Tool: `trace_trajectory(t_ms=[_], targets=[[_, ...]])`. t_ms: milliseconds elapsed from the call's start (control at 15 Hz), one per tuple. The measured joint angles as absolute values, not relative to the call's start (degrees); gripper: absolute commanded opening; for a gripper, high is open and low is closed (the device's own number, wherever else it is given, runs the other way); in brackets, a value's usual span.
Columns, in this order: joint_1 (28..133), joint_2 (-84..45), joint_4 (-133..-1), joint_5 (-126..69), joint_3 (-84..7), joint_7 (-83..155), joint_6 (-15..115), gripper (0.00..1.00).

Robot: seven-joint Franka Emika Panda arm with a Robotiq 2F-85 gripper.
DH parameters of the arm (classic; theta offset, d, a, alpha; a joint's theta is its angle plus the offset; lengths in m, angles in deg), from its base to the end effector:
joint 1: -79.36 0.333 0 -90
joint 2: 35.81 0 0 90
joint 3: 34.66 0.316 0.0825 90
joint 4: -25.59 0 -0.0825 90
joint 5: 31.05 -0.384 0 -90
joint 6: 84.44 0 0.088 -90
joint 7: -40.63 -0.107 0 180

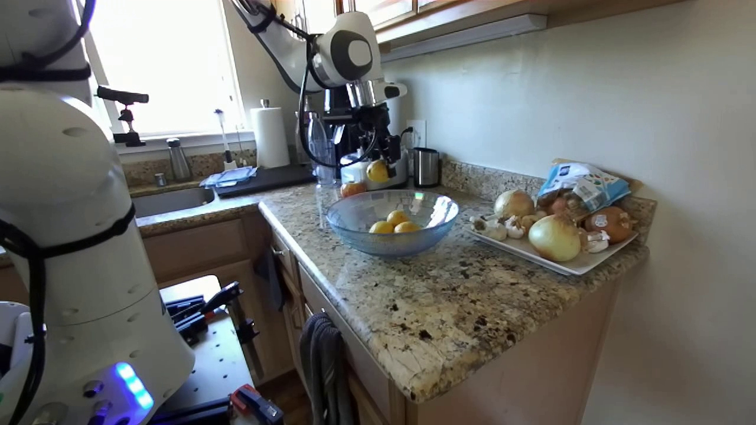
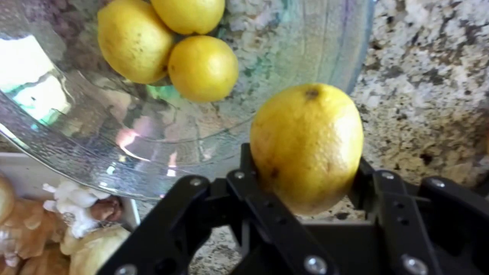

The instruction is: Put the lemons and the apple inside the glass bowl

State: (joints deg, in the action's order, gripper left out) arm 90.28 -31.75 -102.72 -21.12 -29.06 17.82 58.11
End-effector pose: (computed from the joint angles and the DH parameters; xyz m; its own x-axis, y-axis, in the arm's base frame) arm 0.5266 0.1568 0.3549 0.9790 0.0220 0.2028 0.0130 -0.9989 0.0456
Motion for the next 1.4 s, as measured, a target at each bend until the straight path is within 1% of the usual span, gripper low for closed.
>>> trace_trajectory(t_ms=[600,667,733,800,867,933,1067,1400], targets=[[88.9,-27.6,-106.7,-20.2,-30.9,10.7,59.9,0.30],[88.9,-27.2,-106.8,-20.2,-31.0,10.4,60.4,0.80],[88.9,-26.8,-106.9,-20.2,-31.0,10.3,60.8,0.82],[88.9,-26.8,-107.0,-20.2,-31.0,10.1,61.1,0.86],[89.0,-26.8,-107.0,-20.2,-31.0,10.0,61.2,0.94],[89.1,-26.8,-107.0,-20.2,-31.0,10.0,61.2,0.98],[89.2,-27.5,-107.0,-20.2,-30.9,10.0,61.2,1.00],[89.9,-32.7,-107.5,-21.6,-28.3,10.9,61.1,1.00]])
